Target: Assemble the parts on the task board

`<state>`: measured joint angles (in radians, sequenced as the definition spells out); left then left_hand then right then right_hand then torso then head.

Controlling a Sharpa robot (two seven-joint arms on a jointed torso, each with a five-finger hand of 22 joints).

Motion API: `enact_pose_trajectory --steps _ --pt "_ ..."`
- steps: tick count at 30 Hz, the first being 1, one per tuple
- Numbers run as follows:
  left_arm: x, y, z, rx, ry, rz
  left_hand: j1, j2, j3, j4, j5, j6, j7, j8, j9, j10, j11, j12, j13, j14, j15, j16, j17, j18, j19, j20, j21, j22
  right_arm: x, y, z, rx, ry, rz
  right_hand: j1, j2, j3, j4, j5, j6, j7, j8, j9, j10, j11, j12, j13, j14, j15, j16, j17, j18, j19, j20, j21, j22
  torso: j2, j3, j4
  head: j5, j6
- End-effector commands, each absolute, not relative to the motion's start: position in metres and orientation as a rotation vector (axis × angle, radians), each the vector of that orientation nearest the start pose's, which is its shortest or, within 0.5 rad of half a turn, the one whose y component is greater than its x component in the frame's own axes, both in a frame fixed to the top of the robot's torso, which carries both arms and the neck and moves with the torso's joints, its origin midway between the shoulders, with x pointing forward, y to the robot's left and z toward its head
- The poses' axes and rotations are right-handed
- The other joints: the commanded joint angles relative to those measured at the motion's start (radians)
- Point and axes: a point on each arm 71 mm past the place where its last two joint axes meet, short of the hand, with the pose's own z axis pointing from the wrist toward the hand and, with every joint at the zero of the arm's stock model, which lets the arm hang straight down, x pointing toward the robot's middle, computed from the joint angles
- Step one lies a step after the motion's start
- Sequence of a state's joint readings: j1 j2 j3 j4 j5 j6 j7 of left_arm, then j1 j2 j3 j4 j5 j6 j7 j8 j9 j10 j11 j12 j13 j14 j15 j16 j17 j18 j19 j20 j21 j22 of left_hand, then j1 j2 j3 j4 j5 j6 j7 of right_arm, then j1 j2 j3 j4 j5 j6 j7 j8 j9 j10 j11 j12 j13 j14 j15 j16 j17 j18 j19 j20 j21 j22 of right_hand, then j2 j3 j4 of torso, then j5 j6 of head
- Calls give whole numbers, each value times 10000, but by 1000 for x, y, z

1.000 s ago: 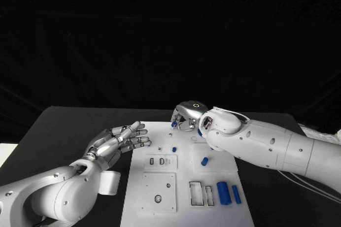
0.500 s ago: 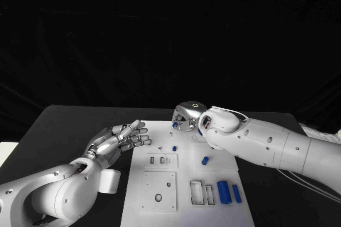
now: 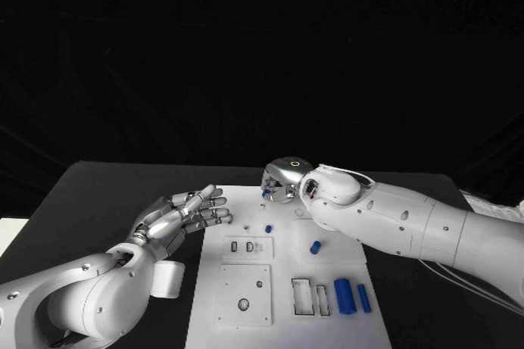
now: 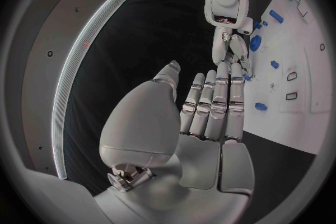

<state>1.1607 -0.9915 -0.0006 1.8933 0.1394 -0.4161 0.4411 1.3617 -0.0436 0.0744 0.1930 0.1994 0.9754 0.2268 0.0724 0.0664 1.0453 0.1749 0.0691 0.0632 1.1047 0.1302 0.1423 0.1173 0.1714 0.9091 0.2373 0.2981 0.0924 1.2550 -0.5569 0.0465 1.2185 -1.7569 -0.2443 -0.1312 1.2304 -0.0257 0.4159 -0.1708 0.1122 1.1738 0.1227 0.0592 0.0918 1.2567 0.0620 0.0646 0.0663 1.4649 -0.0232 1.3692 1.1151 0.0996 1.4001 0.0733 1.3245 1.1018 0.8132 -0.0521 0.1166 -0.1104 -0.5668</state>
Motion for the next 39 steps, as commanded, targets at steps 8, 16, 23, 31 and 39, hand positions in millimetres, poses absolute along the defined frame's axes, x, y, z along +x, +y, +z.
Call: enact_pose_trajectory --steps 8,16,23,31,39 --pt "415 180 -150 -12524 13894 -17368 38 33 -2 -35 -33 1 44 -59 -16 -35 27 -47 -2 -45 0 -54 -12 114 -33 20 -40 -17 553 -134 -144 -3945 14916 4275 -113 -878 -72 401 -280 -1650 356 6 -288 -2042 403 -30 -51 32 350 -692 -1354 192 -682 379 -922 -1631 2 -10 -17 37 -27" --pt "415 182 -150 -12558 13885 -17338 44 35 1 -45 -34 -5 47 -63 -16 -44 29 -50 -1 -44 2 -61 -13 115 -33 22 -44 -22 544 -145 -138 -3787 14473 4405 302 -1058 -681 957 -221 -2005 345 51 -231 -2379 420 141 -11 31 360 -887 -1647 252 -730 423 -1205 -2011 -3 9 -21 4 -9" --pt "416 186 -151 -12640 13832 -17240 44 35 1 -45 -34 -5 47 -63 -16 -44 29 -50 -1 -44 2 -61 -13 115 -33 22 -44 -22 524 -183 -124 -2892 14328 4673 357 -1009 -676 1368 227 -1522 291 170 -159 -993 208 813 179 229 203 -515 -984 143 -399 300 -860 -1434 3 12 -68 -52 54" --pt "417 188 -151 -12682 13814 -17206 52 35 3 -56 -34 -17 53 -71 -17 -58 34 -56 -2 -43 4 -68 -13 115 -34 24 -48 -26 515 -242 -119 -692 15469 4545 -71 -1639 -1293 1949 659 -1459 -69 131 -184 1946 -379 2790 1546 470 -277 204 318 -180 325 -192 257 383 -18 45 -218 -85 98" --pt "418 189 -152 -12736 13809 -17206 58 37 6 -64 -34 -20 54 -73 -17 -62 35 -56 -2 -41 5 -71 -13 116 -33 25 -50 -29 516 -268 -126 -219 16485 3729 608 -1429 -3418 3412 959 -1842 9 280 -160 1910 -268 11266 10940 700 -206 1194 2351 -387 646 -152 959 1552 -11 66 -214 -100 77"
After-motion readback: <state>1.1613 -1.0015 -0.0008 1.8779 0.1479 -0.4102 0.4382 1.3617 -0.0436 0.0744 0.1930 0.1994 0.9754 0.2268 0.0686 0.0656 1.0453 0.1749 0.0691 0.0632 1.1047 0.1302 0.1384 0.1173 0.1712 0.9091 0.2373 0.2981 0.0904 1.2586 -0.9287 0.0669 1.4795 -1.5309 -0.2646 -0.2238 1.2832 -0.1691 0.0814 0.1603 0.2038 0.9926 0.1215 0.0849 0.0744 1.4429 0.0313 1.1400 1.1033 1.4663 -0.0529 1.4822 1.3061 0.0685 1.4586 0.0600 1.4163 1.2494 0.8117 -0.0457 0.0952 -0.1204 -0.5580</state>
